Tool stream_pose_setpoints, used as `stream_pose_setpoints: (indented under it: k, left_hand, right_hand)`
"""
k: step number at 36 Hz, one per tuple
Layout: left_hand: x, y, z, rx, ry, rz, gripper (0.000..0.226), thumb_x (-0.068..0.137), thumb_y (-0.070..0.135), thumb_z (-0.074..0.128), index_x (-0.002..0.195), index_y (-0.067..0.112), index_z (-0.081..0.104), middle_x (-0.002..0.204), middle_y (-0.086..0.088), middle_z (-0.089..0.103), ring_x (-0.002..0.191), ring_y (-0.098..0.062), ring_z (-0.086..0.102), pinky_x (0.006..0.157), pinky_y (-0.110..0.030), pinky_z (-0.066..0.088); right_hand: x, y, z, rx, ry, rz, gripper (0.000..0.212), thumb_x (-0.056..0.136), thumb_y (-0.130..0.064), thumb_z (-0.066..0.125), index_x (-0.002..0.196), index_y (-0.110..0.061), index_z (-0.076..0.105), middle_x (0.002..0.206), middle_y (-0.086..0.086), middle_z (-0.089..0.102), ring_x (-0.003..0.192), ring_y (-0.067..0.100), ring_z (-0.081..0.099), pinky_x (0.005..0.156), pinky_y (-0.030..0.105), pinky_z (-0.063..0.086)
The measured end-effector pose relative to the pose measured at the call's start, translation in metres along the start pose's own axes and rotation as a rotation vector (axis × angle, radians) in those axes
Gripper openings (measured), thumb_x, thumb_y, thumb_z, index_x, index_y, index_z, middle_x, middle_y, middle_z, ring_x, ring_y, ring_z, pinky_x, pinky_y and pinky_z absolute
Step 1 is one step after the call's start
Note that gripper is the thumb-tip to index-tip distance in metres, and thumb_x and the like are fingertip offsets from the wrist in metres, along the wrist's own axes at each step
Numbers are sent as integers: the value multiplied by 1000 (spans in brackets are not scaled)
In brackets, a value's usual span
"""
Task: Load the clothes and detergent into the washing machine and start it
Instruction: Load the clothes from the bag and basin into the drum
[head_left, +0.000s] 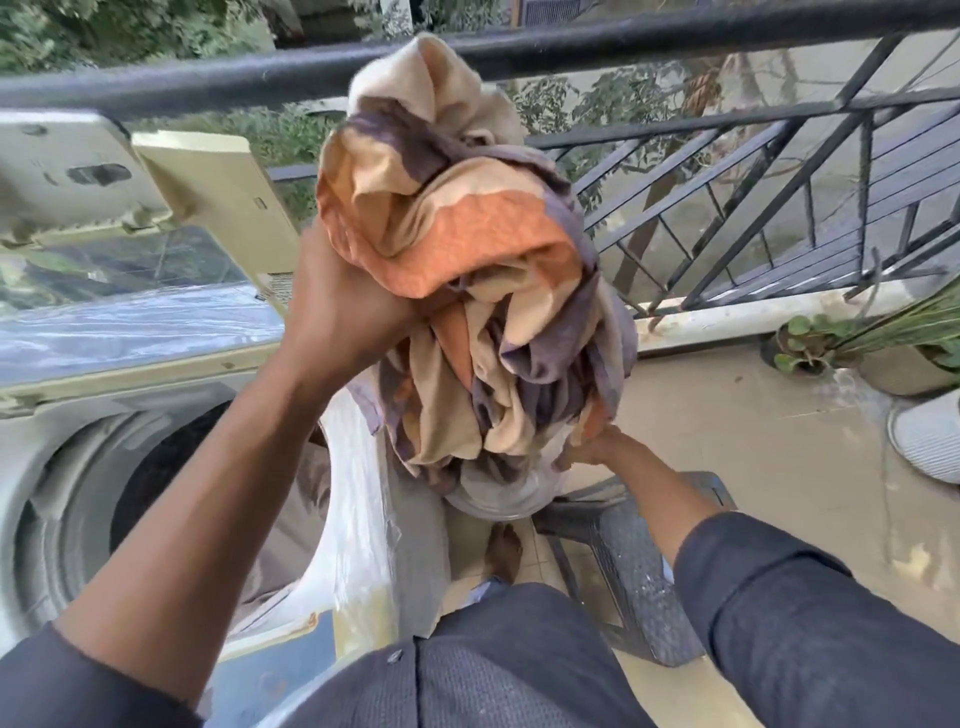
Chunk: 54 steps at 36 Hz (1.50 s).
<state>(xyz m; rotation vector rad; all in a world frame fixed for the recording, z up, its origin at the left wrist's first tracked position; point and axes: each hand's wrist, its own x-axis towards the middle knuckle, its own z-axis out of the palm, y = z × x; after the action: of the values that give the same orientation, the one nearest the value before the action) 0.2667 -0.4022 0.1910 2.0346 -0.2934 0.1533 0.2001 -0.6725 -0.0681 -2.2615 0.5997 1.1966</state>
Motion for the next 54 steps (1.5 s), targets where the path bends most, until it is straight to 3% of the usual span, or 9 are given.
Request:
stream_pose_setpoints:
  k: [3,9,23,27,33,39,44,48,54]
  left_hand:
    - [6,7,-4,-81,23,62,59,70,49,93,122,42,65,121,24,72,120,1,69,101,-26,57]
    - [9,15,-8,-248,69,66,70,64,48,101,123,25,72,125,4,77,120,-16,73,100,-46,61]
    - [14,1,-17,-8,-58,110,61,85,51,87,133,19,68,128,13,72,122,1,67,103,-23,56]
    - [13,-17,-7,258,-175,37,65,85,60,78,136,21,70,133,0,72,126,-19,67,105,-45,56]
    - [-3,-43,17,578,-196,-54,43,93,55,72,109,15,71,94,-9,73,85,-35,69,77,-49,60]
    - [-10,-52,33,591,-131,-71,46,93,57,70,107,13,71,98,-16,76,89,-44,69,69,-35,43]
    - [-8,-47,36,514,-111,-158,57,76,67,59,108,23,75,99,-9,78,96,-40,72,72,-33,43]
    - [-5,-38,26,88,-360,-352,35,66,49,79,100,53,73,95,16,77,98,-13,75,89,-32,57]
    - [-11,-48,18,-178,-779,-315,50,72,22,99,116,19,75,115,-4,80,108,-17,77,96,-30,62]
  right_hand:
    - [-8,-34,14,28,-115,-172,114,80,-54,85,166,-15,22,171,4,24,158,28,21,128,39,21]
    - [-12,-80,45,330,-167,-227,54,92,-37,79,129,-1,64,116,10,68,104,23,66,103,43,50]
    - [-24,-27,-15,678,420,-188,23,98,-10,57,118,-16,67,125,14,70,121,37,65,104,55,53]
    - [-47,-24,-34,834,490,-275,30,89,-9,47,103,-27,68,111,15,75,106,43,71,87,64,60]
    - [-95,-33,-59,614,702,-448,34,81,-20,45,106,-21,68,97,6,74,93,31,69,82,56,58]
    - [-141,-60,-83,417,801,-775,20,95,-29,52,108,-28,67,85,-12,69,72,10,59,64,35,48]
    - [-168,-87,-86,490,731,-911,19,101,-31,58,112,-22,70,96,-4,74,93,26,69,83,55,56]
    - [-176,-107,-76,567,685,-978,19,102,-26,58,94,-10,65,83,15,62,76,27,57,71,56,49]
    - [-182,-119,-60,620,605,-959,11,97,-19,61,87,-13,62,73,1,56,69,11,49,66,41,44]
